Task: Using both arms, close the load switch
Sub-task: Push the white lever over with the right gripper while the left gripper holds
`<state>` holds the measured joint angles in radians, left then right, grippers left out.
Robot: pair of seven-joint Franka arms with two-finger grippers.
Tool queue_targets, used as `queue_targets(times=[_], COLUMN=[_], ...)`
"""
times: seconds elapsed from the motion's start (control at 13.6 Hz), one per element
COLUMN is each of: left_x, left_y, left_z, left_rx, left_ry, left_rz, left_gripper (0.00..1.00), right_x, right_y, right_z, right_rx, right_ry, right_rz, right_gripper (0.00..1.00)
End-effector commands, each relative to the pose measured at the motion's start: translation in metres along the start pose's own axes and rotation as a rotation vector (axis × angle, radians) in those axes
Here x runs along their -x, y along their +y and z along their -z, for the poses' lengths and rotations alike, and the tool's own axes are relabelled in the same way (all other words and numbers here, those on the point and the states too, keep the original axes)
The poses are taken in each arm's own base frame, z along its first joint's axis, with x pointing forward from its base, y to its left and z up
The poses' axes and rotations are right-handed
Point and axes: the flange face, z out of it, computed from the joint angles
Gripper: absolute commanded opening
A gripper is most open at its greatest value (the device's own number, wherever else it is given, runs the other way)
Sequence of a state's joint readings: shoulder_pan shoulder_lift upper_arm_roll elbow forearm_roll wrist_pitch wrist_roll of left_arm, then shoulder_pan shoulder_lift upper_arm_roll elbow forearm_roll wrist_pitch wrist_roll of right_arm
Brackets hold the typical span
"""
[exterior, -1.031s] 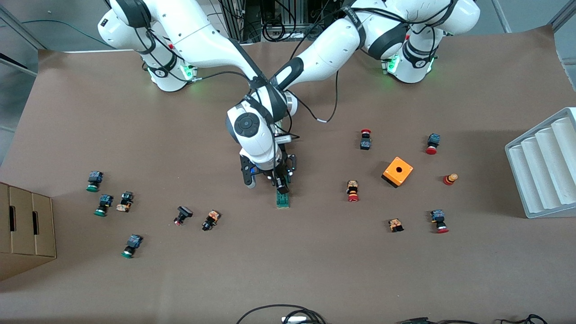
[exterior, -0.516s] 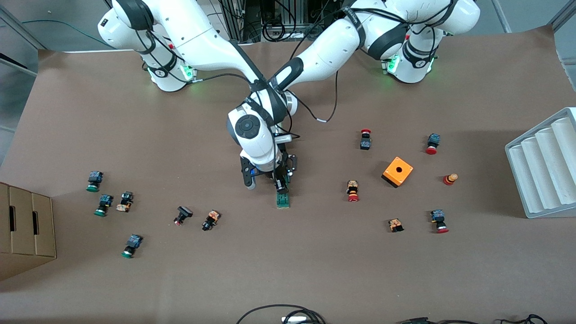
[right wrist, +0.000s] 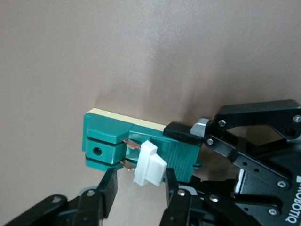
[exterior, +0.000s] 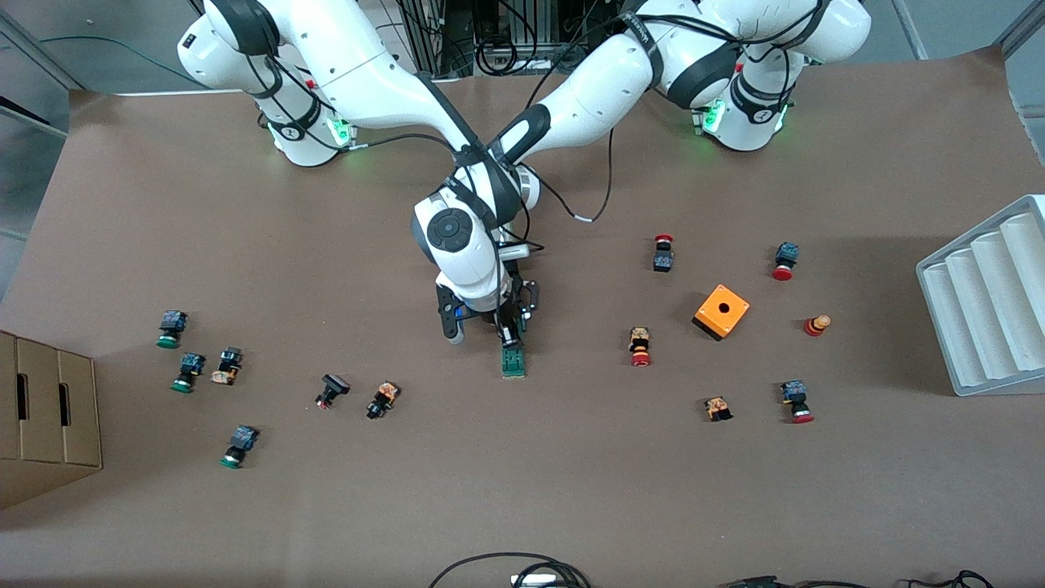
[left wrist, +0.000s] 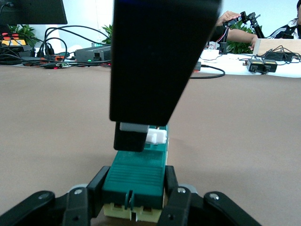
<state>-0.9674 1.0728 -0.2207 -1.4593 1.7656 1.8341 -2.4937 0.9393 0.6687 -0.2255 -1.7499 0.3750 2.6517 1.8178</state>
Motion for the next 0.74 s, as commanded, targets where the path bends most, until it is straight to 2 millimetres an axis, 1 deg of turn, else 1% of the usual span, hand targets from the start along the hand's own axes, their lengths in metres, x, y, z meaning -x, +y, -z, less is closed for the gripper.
queue_targets(times=[0.0, 0.22, 0.37, 0.59, 0.66], left_x=[-0.003, -0.002, -0.002, -0.002, -0.002], left_y=[0.012, 0.012, 0.012, 0.012, 0.012], left_z=[0.007, 0.007, 0.007, 0.007, 0.007], left_rx=[0.015, 0.015, 0.015, 0.014, 0.014], left_ry=[0.007, 0.007, 0.007, 0.006, 0.006], left_rz=[0.028, 0.027, 0.027, 0.026, 0.026], left_gripper=[0.51, 0.51, 0.51, 0.51, 0.51], right_x=[0.0, 0.0, -0.003, -0.005, -0.008], right_y=[-0.003, -0.005, -0.009, -0.014, -0.019], right_z=[0.003, 0.004, 0.007, 0.011, 0.014], right_rx=[-0.02, -0.021, -0.025, -0.029, -0.035], right_ry=[-0.012, -0.014, -0.014, -0.017, -0.019], right_rz=[-0.007, -0.008, -0.015, -0.023, -0.028], right_gripper=[0.4, 0.36, 0.34, 0.34, 0.34])
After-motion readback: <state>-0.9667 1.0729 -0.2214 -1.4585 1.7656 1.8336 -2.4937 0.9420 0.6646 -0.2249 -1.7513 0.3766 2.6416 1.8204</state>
